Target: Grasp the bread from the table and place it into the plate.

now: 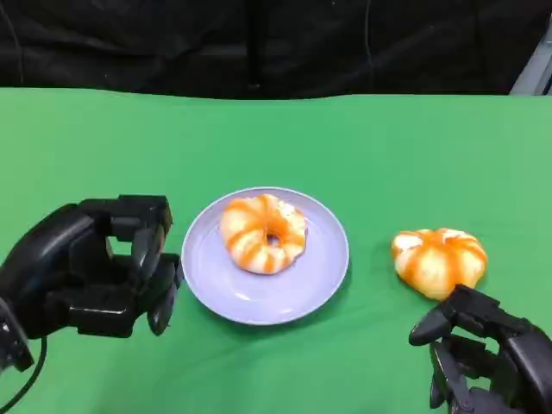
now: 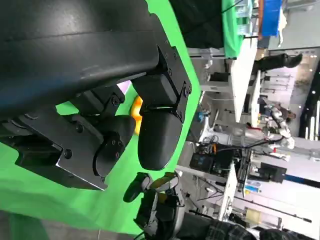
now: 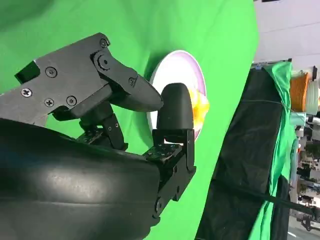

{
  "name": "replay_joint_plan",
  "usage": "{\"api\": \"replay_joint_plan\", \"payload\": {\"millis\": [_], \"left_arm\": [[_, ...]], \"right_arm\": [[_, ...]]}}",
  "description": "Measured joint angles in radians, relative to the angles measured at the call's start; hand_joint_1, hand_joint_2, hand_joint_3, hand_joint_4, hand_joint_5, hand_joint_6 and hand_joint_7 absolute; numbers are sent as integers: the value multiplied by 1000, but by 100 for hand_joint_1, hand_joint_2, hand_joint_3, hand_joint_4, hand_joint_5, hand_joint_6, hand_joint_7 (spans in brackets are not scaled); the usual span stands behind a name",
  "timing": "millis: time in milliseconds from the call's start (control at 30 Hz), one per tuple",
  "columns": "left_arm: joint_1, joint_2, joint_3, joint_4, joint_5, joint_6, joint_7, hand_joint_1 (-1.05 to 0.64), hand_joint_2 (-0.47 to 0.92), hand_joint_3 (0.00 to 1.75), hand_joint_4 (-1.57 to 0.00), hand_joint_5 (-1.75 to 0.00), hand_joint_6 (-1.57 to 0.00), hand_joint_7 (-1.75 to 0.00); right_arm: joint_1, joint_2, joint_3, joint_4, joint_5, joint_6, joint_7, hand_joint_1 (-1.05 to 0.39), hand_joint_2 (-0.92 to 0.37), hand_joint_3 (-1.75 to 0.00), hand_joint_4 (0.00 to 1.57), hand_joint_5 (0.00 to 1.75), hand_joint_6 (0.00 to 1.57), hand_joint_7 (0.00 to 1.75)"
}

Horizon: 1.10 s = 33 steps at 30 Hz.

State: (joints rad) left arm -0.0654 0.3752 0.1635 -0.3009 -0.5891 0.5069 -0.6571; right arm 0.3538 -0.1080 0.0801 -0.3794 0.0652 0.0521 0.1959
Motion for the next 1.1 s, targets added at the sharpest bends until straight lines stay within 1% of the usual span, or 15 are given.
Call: {"api": "replay_joint_plan", "payload": {"millis": [133, 200, 333, 500, 700, 767, 800, 833, 933, 1000, 1100], "left_arm": [[0, 2, 0, -2, -1, 0, 0, 16, 62, 134, -111, -175, -95, -175], [6, 2, 2, -3, -4, -2, 0, 8, 61, 132, -110, -175, -94, -175], [89, -24, 2, 22, -9, -33, -9, 2, 62, 125, -110, -175, -95, -175], [120, -31, 1, 56, -8, -78, -35, 1, 63, 122, -110, -175, -95, -175], [120, -31, 0, 59, -8, -87, -37, 1, 64, 121, -110, -175, -95, -175], [120, -31, 0, 59, -8, -87, -37, 1, 64, 121, -110, -175, -95, -175], [120, -31, 0, 59, -8, -88, -37, 1, 60, 130, -109, -175, -92, -175], [120, -36, 1, 78, -8, -116, -54, 1, 59, 133, -108, -175, -92, -175], [128, -80, 2, 181, -5, -252, -129, 1, 58, 137, -108, -175, -91, -175], [134, -95, 1, 216, -1, -289, -151, 1, 57, 138, -108, -175, -91, -175], [133, -95, 2, 237, 2, -323, -166, 2, 58, 135, -104, -175, -89, -173]], "right_arm": [[0, 0, 0, 0, 0, 0, 0, -7, -70, -102, 74, 175, 64, 160], [-2, 0, 0, 1, 1, 0, 1, -7, -69, -102, 74, 175, 64, 159], [-1, -1, -6, 12, 1, -6, 3, -8, -69, -102, 74, 175, 64, 159], [-2, -1, -8, 12, 1, -6, 5, -8, -69, -102, 74, 175, 64, 159], [-1, -1, -9, 12, 1, -6, 6, -8, -69, -102, 74, 175, 64, 159], [-1, -1, -9, 12, 1, -6, 6, -8, -69, -102, 74, 175, 64, 159], [-1, -1, -9, 12, 1, -6, 6, -8, -69, -102, 74, 175, 64, 159], [-1, -1, -9, 12, 1, -6, 6, -8, -69, -102, 74, 175, 64, 159], [3, -1, -10, 10, 3, -6, 6, -7, -70, -101, 73, 175, 64, 159], [7, -1, -10, 10, 3, -6, 6, -7, -70, -101, 73, 175, 64, 158], [7, -1, -10, 9, 3, -6, 6, -8, -70, -101, 74, 175, 64, 159]]}}
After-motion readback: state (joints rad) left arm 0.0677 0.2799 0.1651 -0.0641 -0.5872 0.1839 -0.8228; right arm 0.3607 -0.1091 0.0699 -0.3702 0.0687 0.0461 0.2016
